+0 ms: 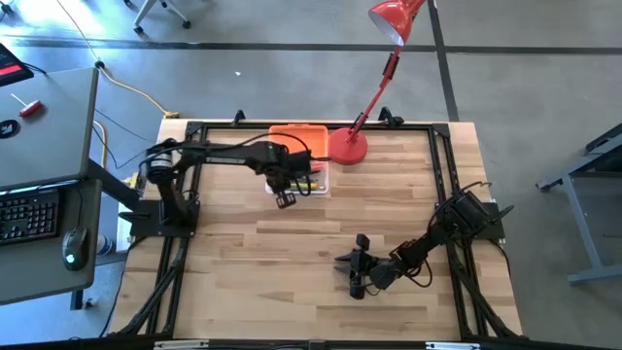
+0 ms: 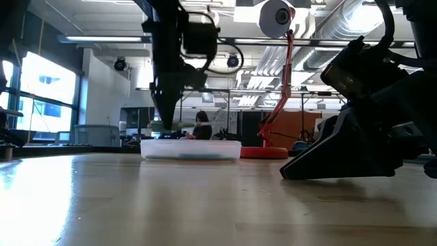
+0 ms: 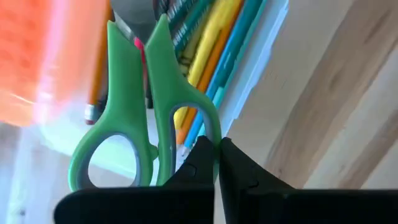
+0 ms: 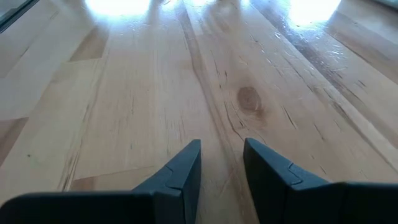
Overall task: Pick & place school supplies into a supply box
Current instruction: Put the green scissors into the orange supply box
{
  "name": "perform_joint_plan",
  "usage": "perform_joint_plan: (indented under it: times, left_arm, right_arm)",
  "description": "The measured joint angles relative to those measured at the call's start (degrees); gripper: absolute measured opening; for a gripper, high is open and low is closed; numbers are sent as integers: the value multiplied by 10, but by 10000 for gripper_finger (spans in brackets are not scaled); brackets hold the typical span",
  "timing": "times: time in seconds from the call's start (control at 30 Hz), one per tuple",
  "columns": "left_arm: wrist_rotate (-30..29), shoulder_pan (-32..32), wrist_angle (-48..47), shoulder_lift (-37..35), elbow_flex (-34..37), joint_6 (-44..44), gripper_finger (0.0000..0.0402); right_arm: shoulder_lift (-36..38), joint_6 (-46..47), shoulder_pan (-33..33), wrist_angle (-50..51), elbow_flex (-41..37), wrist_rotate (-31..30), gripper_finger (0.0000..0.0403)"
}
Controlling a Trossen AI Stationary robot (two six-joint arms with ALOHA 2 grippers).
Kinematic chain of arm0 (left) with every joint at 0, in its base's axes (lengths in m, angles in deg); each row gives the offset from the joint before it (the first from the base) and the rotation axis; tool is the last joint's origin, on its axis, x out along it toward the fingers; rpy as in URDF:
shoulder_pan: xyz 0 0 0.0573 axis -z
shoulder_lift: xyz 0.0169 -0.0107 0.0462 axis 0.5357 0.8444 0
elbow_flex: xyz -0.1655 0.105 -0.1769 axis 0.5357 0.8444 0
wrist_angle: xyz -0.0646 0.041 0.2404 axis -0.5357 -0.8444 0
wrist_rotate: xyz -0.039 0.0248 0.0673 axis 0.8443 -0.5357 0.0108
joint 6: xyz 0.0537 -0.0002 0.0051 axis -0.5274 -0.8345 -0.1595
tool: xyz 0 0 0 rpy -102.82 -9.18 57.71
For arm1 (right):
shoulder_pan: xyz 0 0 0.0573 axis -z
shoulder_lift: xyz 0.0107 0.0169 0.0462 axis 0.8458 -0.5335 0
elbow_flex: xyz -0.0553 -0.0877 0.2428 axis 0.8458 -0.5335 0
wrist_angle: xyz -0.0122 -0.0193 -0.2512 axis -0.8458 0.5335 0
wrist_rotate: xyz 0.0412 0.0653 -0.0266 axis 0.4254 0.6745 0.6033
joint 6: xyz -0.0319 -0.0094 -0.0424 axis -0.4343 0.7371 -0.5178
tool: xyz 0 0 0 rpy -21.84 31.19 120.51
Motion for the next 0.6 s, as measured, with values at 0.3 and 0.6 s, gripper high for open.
perform_joint_plan:
  times: [0.3, 0.6]
  left_arm:
    - [7, -1, 1, 49, 0, -19, 36]
    - [-4, -10, 13, 47, -24, -31, 48]
  right_arm:
    - [0, -2, 0, 2, 0, 0, 103]
    - [0, -2, 0, 2, 0, -1, 103]
